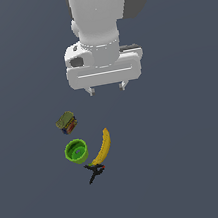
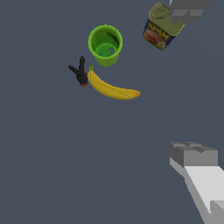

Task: Pick up a designated object from a clutter of objects.

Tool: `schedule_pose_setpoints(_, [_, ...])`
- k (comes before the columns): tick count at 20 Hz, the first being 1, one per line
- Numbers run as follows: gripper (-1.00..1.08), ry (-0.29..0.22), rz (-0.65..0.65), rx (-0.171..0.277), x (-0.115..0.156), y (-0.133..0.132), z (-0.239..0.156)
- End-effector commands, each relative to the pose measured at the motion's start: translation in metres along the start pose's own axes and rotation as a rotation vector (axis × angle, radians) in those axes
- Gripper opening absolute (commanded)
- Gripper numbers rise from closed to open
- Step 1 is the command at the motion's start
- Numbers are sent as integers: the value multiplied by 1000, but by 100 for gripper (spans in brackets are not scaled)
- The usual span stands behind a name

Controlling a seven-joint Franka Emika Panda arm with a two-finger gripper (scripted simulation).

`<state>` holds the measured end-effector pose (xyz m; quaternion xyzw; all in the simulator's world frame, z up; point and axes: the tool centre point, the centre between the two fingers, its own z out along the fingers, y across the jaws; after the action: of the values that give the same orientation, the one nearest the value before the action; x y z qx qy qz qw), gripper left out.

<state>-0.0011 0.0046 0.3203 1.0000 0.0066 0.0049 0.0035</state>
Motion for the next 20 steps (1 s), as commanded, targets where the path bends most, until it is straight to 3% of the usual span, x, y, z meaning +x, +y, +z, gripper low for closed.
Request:
schedule_pose_setpoints(1, [100,0,0,0,0,0,0])
schedule_pose_setpoints(10, [100,-42,66,24,-8,8,12])
schedule_pose_setpoints(20, [100,-39,99,25,2,11,28])
